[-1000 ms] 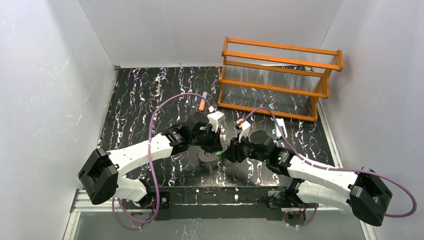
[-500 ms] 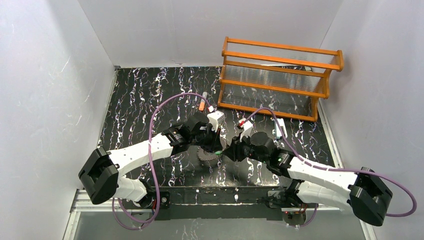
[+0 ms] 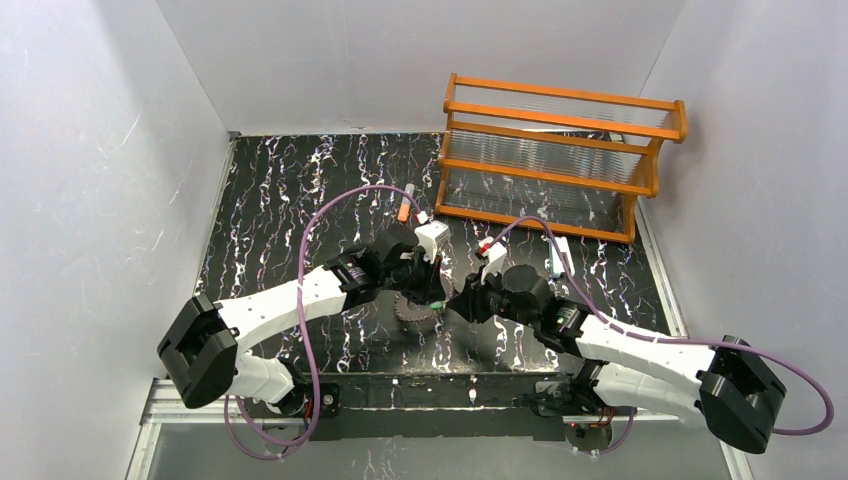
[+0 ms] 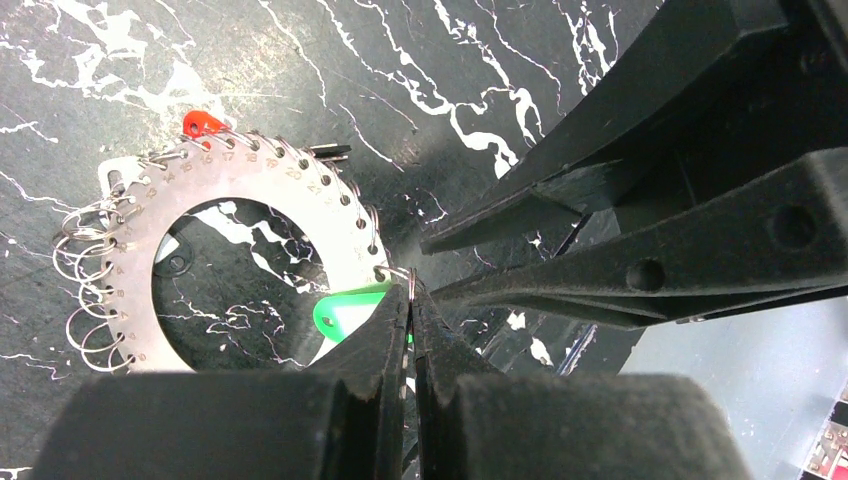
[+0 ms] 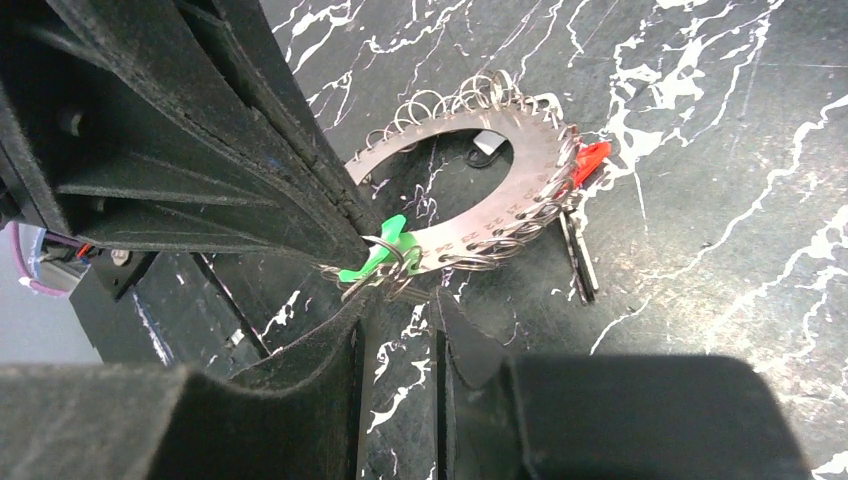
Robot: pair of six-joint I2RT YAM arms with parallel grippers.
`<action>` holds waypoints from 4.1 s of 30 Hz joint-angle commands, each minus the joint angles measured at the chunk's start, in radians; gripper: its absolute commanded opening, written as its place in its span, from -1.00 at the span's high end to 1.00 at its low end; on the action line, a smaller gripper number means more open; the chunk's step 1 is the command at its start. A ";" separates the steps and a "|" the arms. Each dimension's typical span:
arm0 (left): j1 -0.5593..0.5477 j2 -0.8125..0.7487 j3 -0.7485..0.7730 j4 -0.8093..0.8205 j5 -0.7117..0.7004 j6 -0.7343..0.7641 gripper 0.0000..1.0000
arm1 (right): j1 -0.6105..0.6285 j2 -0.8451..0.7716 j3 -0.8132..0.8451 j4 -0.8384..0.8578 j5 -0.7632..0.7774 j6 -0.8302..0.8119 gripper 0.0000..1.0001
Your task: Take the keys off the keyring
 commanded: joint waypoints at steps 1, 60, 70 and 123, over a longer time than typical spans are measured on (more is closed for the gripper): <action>-0.003 -0.003 0.047 0.001 0.013 0.002 1.00 | 0.003 0.011 -0.007 0.091 -0.049 -0.013 0.35; 0.022 0.052 0.039 -0.111 -0.008 -0.061 1.00 | 0.004 -0.128 -0.260 0.568 -0.070 -0.287 0.97; 0.097 -0.029 0.033 -0.148 -0.108 -0.025 1.00 | 0.003 -0.230 -0.272 0.497 0.070 -0.281 0.97; 0.202 -0.324 -0.229 0.429 0.393 0.302 0.24 | -0.403 0.235 -0.046 1.064 -1.014 0.018 0.97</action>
